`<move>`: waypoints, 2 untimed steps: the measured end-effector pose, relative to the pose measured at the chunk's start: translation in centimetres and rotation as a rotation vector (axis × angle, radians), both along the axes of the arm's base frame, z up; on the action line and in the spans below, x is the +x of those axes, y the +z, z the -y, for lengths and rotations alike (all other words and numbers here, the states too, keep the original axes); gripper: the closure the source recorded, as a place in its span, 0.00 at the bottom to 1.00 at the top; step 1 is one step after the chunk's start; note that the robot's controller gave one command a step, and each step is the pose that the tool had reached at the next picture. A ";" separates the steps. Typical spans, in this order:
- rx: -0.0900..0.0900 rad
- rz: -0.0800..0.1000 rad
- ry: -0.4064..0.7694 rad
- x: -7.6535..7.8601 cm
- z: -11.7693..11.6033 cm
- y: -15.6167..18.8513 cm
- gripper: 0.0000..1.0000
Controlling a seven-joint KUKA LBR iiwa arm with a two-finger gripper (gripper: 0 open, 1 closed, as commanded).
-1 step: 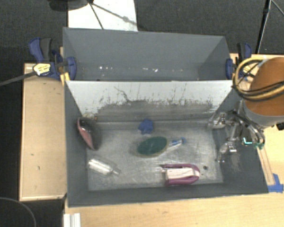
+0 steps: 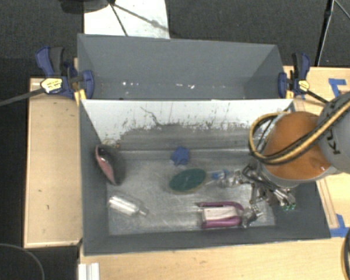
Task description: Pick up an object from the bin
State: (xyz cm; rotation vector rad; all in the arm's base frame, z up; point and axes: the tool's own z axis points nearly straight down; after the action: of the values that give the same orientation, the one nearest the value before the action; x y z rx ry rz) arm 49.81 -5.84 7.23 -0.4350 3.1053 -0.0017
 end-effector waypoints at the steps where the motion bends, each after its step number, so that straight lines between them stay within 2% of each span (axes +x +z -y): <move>1: -0.002 0.016 0.083 -1.7 -3.2 0.7 0.00; 2: -0.001 0.001 0.084 -2.1 -3.2 0.5 1.00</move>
Offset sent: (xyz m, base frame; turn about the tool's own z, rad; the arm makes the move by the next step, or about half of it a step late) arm -0.0223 0.0321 0.0039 -0.0798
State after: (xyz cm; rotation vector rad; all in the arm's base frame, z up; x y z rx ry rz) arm 47.75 -2.66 7.72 -0.5653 3.0836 -0.0023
